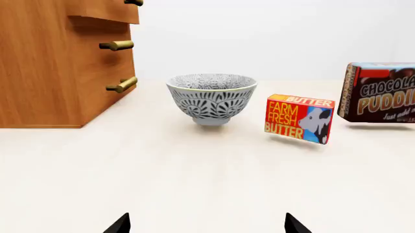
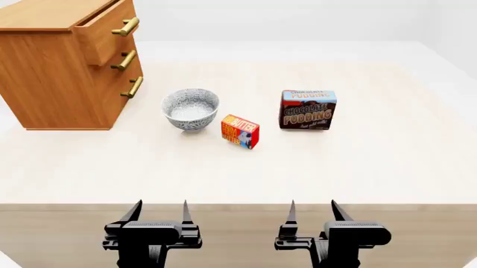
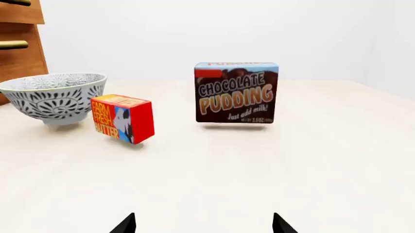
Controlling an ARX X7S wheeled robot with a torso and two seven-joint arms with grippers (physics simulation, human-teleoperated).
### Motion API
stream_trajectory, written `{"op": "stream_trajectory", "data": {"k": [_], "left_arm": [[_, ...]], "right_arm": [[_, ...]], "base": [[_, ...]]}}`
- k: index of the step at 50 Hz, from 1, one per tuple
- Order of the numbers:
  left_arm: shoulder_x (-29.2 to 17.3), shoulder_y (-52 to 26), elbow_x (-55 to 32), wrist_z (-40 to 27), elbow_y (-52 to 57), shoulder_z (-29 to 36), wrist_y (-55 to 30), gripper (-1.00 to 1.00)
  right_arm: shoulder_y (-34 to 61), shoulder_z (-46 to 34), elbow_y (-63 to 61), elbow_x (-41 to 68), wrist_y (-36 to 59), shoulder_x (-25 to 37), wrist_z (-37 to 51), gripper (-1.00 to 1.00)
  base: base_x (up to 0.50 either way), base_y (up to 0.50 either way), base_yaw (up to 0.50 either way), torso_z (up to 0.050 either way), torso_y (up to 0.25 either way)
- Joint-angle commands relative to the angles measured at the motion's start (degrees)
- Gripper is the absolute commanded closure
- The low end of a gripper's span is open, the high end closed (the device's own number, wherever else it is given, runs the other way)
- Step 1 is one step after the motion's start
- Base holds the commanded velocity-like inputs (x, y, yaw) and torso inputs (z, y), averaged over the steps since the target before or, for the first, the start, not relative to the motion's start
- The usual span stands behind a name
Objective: Put the butter at the back in the top drawer of the cabinet and close it.
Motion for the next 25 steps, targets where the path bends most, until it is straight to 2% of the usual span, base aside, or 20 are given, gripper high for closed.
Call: {"op": "stream_trajectory", "data": {"k": [1,17,25], "left_arm": [[-0.9,0.0,-1.0,-1.1,0.0,1.0,0.0,-1.0],[-3.1,-0.1,-3.4,-3.7,0.0,3.5,-0.1,-1.0],[-3.8,-0.2,-4.0,-4.6,-0.1,4.4,0.0,-1.0]], "right_arm": [[0.0,-1.1,0.0,0.9,0.0,0.9,1.1,-1.0],[0.1,-3.6,0.0,3.7,0.1,3.2,3.7,-1.0],[0.2,-4.5,-0.1,4.4,0.1,4.0,4.3,-1.0]], "base": [[0.0,0.0,0.0,0.0,0.0],[0.0,0.01,0.0,0.0,0.0],[0.0,0.46,0.0,0.0,0.0]]}}
